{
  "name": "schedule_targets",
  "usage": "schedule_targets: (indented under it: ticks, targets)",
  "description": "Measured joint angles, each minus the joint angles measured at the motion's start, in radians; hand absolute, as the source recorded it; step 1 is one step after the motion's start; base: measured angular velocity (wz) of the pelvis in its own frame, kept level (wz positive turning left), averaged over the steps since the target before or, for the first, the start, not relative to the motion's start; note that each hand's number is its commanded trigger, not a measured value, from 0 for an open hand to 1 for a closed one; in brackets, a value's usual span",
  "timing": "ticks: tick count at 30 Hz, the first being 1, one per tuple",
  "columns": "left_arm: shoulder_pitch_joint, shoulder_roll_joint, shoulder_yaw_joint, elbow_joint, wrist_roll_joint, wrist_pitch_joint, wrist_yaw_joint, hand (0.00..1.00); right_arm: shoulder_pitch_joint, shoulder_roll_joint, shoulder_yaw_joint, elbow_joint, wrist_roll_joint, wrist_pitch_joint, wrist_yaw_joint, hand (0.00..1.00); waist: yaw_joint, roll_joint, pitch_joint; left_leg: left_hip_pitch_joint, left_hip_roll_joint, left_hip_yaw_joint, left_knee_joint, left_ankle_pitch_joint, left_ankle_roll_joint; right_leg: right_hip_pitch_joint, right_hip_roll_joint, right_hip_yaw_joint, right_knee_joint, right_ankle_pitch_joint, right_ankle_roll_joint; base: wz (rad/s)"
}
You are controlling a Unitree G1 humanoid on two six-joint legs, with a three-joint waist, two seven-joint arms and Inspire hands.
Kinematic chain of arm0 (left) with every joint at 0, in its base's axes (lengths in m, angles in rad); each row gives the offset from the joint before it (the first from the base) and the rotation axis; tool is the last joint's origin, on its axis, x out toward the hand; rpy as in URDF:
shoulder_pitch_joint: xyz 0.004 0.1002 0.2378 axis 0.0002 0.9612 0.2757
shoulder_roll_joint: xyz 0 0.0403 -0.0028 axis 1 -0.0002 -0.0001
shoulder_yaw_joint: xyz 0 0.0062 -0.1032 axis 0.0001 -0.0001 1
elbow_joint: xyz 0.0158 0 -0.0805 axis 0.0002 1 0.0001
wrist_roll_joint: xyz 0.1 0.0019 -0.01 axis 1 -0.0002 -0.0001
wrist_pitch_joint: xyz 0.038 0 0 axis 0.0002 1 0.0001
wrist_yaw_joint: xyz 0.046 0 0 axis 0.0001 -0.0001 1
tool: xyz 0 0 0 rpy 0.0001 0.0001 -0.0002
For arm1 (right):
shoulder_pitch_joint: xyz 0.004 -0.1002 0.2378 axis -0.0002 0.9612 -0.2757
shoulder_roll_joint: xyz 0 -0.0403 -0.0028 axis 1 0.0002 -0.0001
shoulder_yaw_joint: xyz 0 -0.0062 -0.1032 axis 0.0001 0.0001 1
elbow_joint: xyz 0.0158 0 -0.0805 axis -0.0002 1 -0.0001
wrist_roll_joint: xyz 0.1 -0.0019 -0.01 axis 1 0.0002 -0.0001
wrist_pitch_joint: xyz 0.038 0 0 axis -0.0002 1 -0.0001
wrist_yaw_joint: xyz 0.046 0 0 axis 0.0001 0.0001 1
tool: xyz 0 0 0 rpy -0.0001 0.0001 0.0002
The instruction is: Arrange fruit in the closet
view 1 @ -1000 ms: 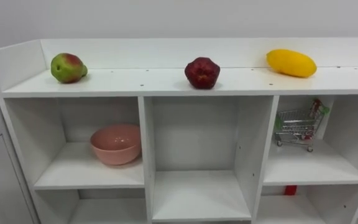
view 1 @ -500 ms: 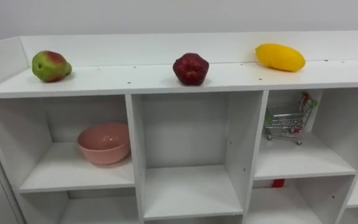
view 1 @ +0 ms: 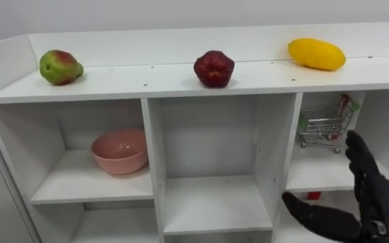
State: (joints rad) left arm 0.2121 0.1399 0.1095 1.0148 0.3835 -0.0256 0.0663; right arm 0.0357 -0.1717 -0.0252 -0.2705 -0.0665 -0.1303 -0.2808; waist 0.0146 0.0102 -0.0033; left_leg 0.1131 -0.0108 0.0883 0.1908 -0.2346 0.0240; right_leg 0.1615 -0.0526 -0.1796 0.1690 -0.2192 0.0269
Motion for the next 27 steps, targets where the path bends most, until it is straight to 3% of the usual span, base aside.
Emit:
schedule_targets:
  ticks: [5, 8, 13, 15, 22, 27]
  targets:
    - [-0.013, 0.000, -0.001, 0.000, 0.001, -0.010, 0.000, 0.00, -0.065, -0.004, 0.005, -0.085, -0.027, -0.022, -0.010, 0.00, 0.018, -0.009, 0.0020, -0.014, 0.000, -0.007, 0.008, 0.000, 0.000, -0.004, -0.001, -0.018, 0.000, 0.001, 0.000, 0.04]
    - [-0.013, 0.000, -0.006, 0.003, 0.001, -0.008, 0.001, 0.00, -0.101, -0.026, 0.014, -0.095, -0.026, -0.022, -0.017, 0.00, 0.022, -0.008, 0.0031, -0.015, 0.000, -0.009, 0.005, 0.000, 0.000, -0.004, -0.001, -0.020, 0.000, 0.002, -0.001, 0.02]
    - [-0.019, 0.004, -0.034, 0.003, 0.001, 0.007, 0.000, 0.00, -0.149, -0.028, 0.055, -0.095, -0.029, -0.020, -0.008, 0.00, 0.021, -0.008, 0.0037, -0.015, -0.001, -0.016, 0.005, 0.002, 0.000, -0.003, -0.001, -0.025, -0.001, 0.002, 0.000, 0.02]
    - [-0.036, 0.008, -0.039, 0.002, 0.001, 0.007, -0.014, 0.00, -0.189, -0.028, 0.058, -0.092, -0.047, -0.020, -0.002, 0.00, 0.023, -0.014, 0.0074, -0.016, -0.001, -0.021, 0.006, 0.003, -0.001, -0.003, -0.001, -0.026, -0.001, 0.002, 0.000, 0.05]
    - [-0.079, 0.008, -0.039, 0.000, 0.001, 0.019, -0.038, 0.00, -0.304, -0.052, 0.060, 0.009, -0.013, -0.019, -0.004, 0.00, 0.036, -0.028, 0.0082, -0.016, -0.002, -0.032, 0.007, 0.004, 0.000, -0.001, -0.002, -0.038, -0.002, 0.002, 0.000, 0.03]
    - [-0.090, 0.010, -0.055, -0.013, -0.003, 0.034, -0.039, 0.00, -0.336, -0.052, 0.060, 0.069, -0.012, 0.023, -0.007, 0.00, 0.048, -0.028, 0.0079, -0.022, -0.002, -0.039, 0.008, 0.005, -0.001, -0.005, -0.002, -0.046, -0.003, 0.002, 0.000, 0.06]
